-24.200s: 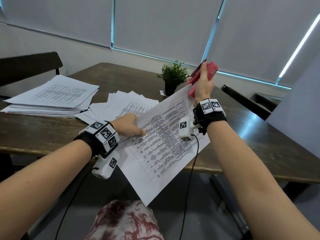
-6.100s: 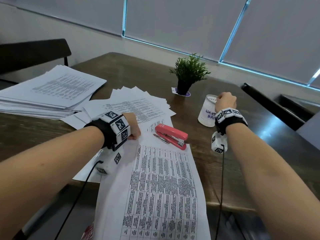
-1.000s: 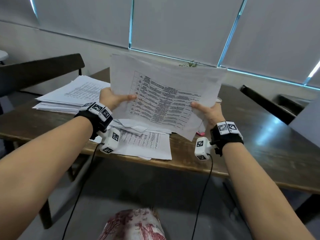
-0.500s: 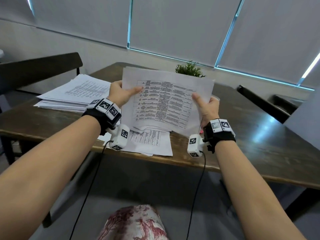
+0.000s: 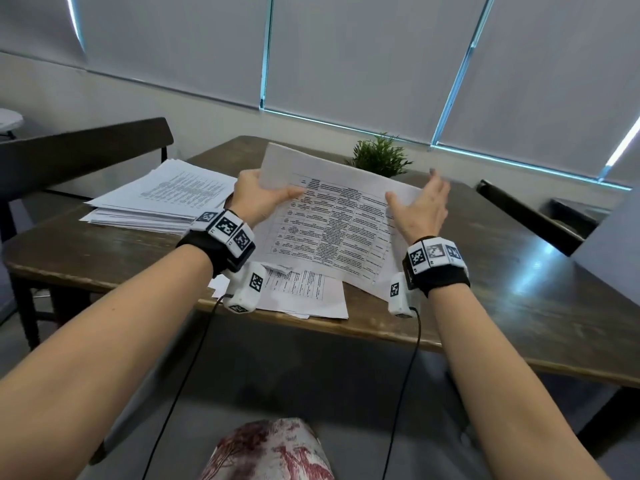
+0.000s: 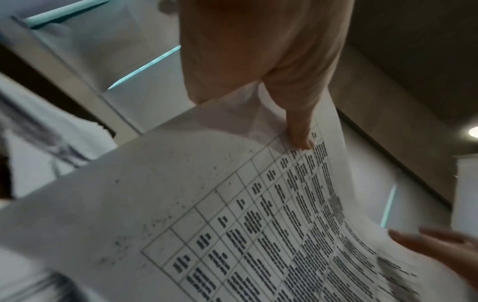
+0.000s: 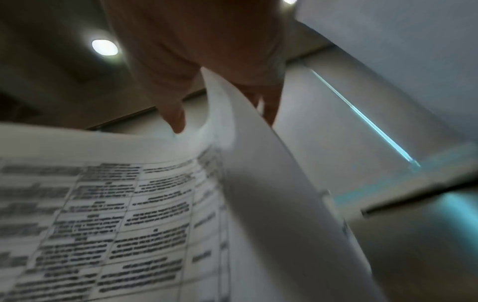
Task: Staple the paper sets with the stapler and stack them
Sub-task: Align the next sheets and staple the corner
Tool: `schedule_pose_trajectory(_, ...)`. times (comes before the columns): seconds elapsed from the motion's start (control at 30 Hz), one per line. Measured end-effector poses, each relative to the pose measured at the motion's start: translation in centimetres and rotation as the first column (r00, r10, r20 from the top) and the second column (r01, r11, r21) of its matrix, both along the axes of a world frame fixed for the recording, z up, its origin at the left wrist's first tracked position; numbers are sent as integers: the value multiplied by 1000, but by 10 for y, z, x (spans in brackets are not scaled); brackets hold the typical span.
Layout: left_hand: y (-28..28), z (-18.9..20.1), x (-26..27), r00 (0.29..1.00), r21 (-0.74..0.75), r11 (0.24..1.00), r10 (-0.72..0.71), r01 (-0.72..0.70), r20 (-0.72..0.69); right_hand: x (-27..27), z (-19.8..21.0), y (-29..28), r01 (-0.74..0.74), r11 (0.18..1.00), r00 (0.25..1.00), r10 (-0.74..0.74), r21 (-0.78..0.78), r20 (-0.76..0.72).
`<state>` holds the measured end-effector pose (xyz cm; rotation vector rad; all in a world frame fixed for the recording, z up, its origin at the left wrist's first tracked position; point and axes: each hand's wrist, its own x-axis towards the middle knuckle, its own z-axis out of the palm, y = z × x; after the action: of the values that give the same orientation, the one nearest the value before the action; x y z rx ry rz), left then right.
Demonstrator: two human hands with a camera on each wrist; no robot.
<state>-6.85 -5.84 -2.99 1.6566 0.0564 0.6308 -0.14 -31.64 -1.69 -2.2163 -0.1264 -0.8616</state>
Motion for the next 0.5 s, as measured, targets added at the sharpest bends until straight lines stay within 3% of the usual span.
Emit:
schedule_pose_trajectory(0.07,-10,11,-2,999,117,993,-8,4,34,-3,11,7,7,948,995,26,-317,100)
schedule_pose_trajectory(0.13,-25,23,-6,997,249,968,-18,-1,75,-8,24,17,-131,859,987,161,-494,19)
schedule_pose_trajectory(0.2,-38,31,-7,992,358,932,5,-50,125,-11,31,22,-356,854,931,361,-380,-62)
schedule_pose_trajectory(0.27,-42,39,-8,987,391,915,40,-98,155,-10,30,20,-468,856,882,470,-220,-47)
schedule_pose_trajectory(0.4,-23,39,-5,985,379,911,134,-164,105,-11,27,5,-398,917,917,396,25,55)
schedule_pose_trajectory(0.5,-7,31,1,982,168,971,150,-168,112,-11,28,-3,-348,900,936,321,263,143)
